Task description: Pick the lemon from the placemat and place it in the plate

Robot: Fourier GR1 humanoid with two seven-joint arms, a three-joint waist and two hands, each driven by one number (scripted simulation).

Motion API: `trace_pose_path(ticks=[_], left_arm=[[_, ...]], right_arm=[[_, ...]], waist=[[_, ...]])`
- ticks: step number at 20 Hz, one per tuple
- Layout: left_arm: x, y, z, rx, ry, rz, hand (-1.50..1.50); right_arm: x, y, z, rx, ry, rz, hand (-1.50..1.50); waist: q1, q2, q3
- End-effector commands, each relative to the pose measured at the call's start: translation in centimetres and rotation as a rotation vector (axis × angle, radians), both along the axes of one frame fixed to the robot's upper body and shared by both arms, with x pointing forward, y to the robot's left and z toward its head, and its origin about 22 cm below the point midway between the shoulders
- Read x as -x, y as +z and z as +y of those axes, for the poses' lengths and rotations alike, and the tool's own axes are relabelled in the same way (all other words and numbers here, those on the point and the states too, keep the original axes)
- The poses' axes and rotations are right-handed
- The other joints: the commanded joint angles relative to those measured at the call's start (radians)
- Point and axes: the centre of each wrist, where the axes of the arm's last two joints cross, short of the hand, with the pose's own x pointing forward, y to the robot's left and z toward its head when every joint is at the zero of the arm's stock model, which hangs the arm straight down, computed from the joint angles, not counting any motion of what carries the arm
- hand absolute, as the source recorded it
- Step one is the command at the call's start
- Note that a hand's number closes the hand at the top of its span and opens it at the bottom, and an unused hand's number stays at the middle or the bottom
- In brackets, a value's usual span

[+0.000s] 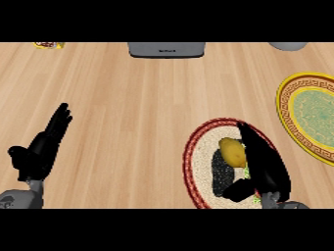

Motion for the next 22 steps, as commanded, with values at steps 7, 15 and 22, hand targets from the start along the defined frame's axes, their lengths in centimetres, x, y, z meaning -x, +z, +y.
trace_pose_path(ticks=[7,15,22], left_arm=[[-0.2,0.3,-0.7,-0.012,0.0,-0.003,0.0],[-1.0,0.6,1.0,0.016,0.0,-0.001,0.0],[1.1,0.1,-2.0,0.019,-0.013,-0.002,0.0]], right_arm=[[-3.2,-3.2,-1.3,0.061,-0.031,0.032,-1.5],[-2.3,-6.6,-0.9,0.027,0.098,0.089,1.5],[-2.8,-7.6,-0.9,0.033,0.116,0.021,1.5]], waist=[[0.002,0.0,0.0],[0.0,0.001,0.0],[0.004,0.0,0.0]])
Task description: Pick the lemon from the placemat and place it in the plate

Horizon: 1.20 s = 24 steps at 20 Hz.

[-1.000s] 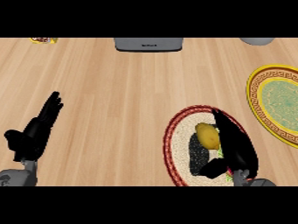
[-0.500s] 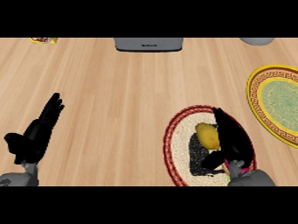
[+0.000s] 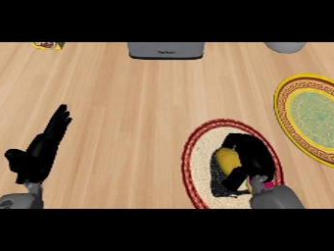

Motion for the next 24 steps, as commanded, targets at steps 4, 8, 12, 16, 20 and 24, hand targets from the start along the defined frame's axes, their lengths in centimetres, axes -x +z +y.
trace_pose_path(ticks=[4,8,12,16,20,24], left_arm=[[1.0,-0.4,0.3,-0.01,0.038,0.004,0.0],[1.9,-0.8,2.3,-0.018,0.11,0.012,0.0],[1.9,-0.4,2.0,-0.005,0.109,-0.003,0.0],[2.0,-0.8,0.4,0.014,0.057,-0.005,0.0],[1.6,-0.2,1.2,-0.011,0.03,-0.003,0.0],[0.8,-0.7,-0.5,-0.003,0.015,-0.001,0.0]], right_arm=[[3.1,0.3,-12.0,0.063,-0.095,-0.073,1.5],[6.5,2.4,-23.8,0.157,-0.364,-0.074,1.5],[10.4,6.4,-32.1,0.231,-0.404,-0.242,1.5],[15.6,8.5,-37.8,0.151,-0.417,-0.342,1.5],[19.9,10.2,-40.5,0.173,-0.387,-0.435,1.5],[20.4,12.3,-40.9,0.181,-0.398,-0.553,1.5]], waist=[[-0.031,0.005,0.015],[-0.117,-0.002,0.02],[-0.084,-0.001,0.021],[-0.046,0.005,0.018],[-0.021,0.009,0.015],[-0.014,0.01,0.013]])
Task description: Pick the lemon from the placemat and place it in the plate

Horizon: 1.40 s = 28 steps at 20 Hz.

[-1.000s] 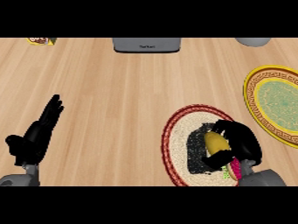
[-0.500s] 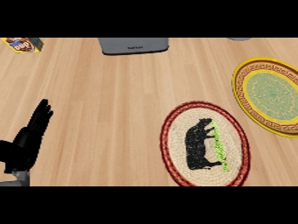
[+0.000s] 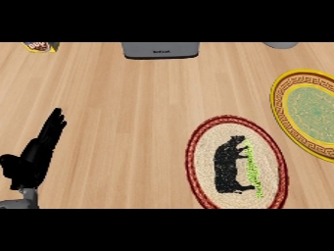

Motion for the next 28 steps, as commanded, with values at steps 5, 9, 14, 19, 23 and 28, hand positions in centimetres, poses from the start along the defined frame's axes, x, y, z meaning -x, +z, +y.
trace_pose_path(ticks=[5,9,14,19,23,28], left_arm=[[-1.3,0.7,-1.1,-0.004,-0.017,-0.011,0.0],[-1.4,1.6,-1.6,0.016,-0.017,-0.008,0.0],[-0.7,-0.4,-1.0,0.004,-0.033,-0.009,0.0],[-1.6,0.7,-2.6,0.011,-0.023,-0.008,0.0],[-0.8,-0.2,-1.9,0.011,-0.046,-0.01,0.0],[-1.3,-0.8,-1.7,0.0,-0.024,-0.015,0.0]], right_arm=[[0.1,4.6,-0.4,0.075,0.014,-0.277,1.5],[-1.1,5.6,0.1,0.05,0.047,-0.277,1.5],[-5.0,7.0,2.9,0.031,0.092,-0.274,1.5],[-10.0,7.5,4.4,0.005,0.137,-0.249,1.5],[-14.8,6.8,7.5,-0.04,0.161,-0.213,1.5],[-18.0,4.7,8.1,-0.077,0.221,-0.207,1.5]], waist=[[0.02,0.003,-0.002],[0.027,0.004,-0.001],[0.027,0.004,-0.002],[0.036,0.005,-0.001],[0.055,0.008,-0.001],[0.043,0.007,-0.001]])
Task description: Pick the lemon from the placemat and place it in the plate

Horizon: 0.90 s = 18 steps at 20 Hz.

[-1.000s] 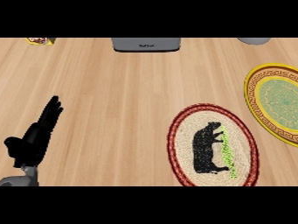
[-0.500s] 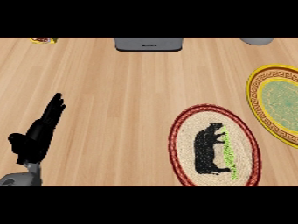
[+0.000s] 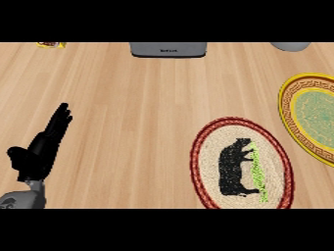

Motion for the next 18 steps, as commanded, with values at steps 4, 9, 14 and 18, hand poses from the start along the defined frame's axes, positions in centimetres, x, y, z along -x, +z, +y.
trace_pose_path(ticks=[4,9,14,18], left_arm=[[0.6,-1.8,0.4,-0.006,0.01,-0.006,0.0],[0.1,-0.4,-0.2,0.005,-0.01,0.002,0.0],[-0.9,0.9,-0.7,0.007,-0.01,-0.019,0.0],[0.3,0.9,0.1,-0.013,0.008,-0.011,0.0]], right_arm=[[-6.7,-3.2,5.4,-0.029,0.045,0.027,1.5],[-10.3,-4.0,6.7,-0.162,-0.019,0.0,1.5],[-11.8,-6.1,5.9,-0.216,-0.129,0.009,-1.5],[-11.5,-6.3,5.8,-0.3,-0.143,0.054,-1.5]], waist=[[0.001,0.001,0.0],[0.006,0.002,0.0],[0.006,0.002,0.001],[-0.004,-0.001,0.0]])
